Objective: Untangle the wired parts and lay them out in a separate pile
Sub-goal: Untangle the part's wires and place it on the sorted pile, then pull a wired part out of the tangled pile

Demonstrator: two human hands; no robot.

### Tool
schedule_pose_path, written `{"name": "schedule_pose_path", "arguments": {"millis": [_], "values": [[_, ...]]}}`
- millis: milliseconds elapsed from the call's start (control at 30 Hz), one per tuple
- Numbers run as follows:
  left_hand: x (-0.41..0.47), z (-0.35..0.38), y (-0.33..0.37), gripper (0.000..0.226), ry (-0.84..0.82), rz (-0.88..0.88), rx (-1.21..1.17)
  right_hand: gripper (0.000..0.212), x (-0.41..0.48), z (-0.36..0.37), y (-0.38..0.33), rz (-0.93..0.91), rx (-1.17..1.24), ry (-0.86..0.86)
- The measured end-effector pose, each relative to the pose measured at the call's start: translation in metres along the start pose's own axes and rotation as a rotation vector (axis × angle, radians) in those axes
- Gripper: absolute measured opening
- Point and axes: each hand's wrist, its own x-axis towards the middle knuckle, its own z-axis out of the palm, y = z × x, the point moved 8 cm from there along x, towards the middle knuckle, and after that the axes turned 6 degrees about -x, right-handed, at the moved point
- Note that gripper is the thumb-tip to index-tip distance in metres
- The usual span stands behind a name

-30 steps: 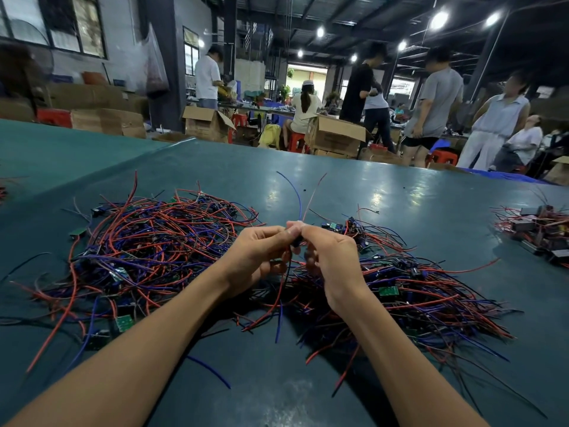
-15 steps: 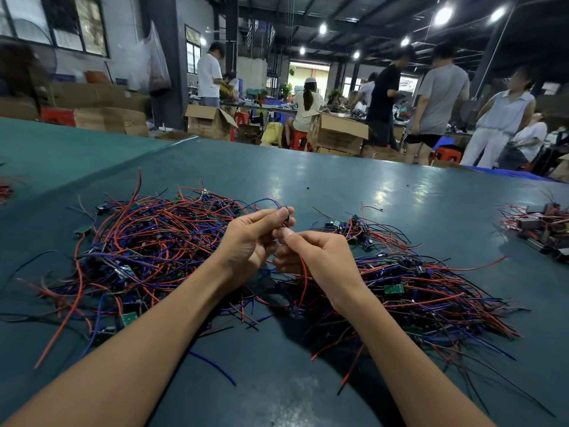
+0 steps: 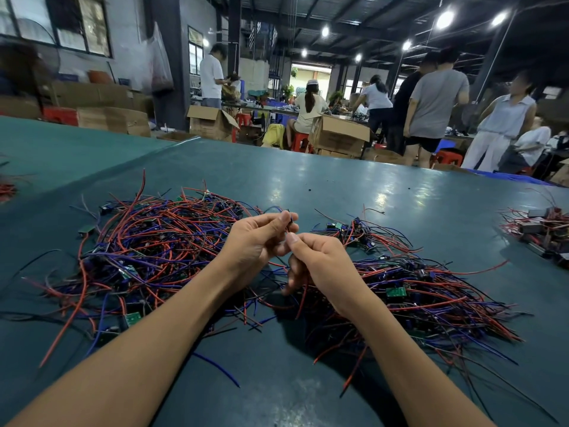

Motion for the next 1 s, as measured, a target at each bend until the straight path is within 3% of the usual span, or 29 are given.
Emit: {"name": "schedule_pose_path", "arguments": {"millis": [200, 433, 600, 767, 833, 933, 1000], "values": [[0.004, -0.01, -0.001, 0.027, 0.119, 0.023, 0.047, 0.035, -0.006, 0.007, -0.006, -0.01, -0.128, -0.081], [0.01, -0.035, 0.007, 0.017, 0.267, 0.091, 0.083, 0.032, -0.018, 0.03, -0.013, -0.021, -0.205, -0.318], [0.011, -0.04, 0.004, 0.017, 0.316, 0.069, 0.125, 0.031, -0.025, 0.027, -0.02, -0.01, -0.258, -0.398], [0.009, -0.049, 0.005, 0.018, 0.389, 0.041, 0.087, 0.035, -0.044, 0.037, -0.03, -0.04, -0.294, -0.62], [0.009, -0.045, 0.004, 0.018, 0.344, 0.021, -0.003, 0.045, -0.039, 0.029, -0.039, -0.134, -0.273, -0.472], [0.008, -0.023, 0.002, 0.023, 0.17, -0.036, -0.08, 0.053, -0.025, -0.007, -0.051, -0.298, -0.113, 0.022], [0.004, -0.006, -0.002, 0.03, 0.028, -0.102, -0.135, 0.049, -0.021, -0.034, -0.045, -0.299, -0.018, 0.314]]}}
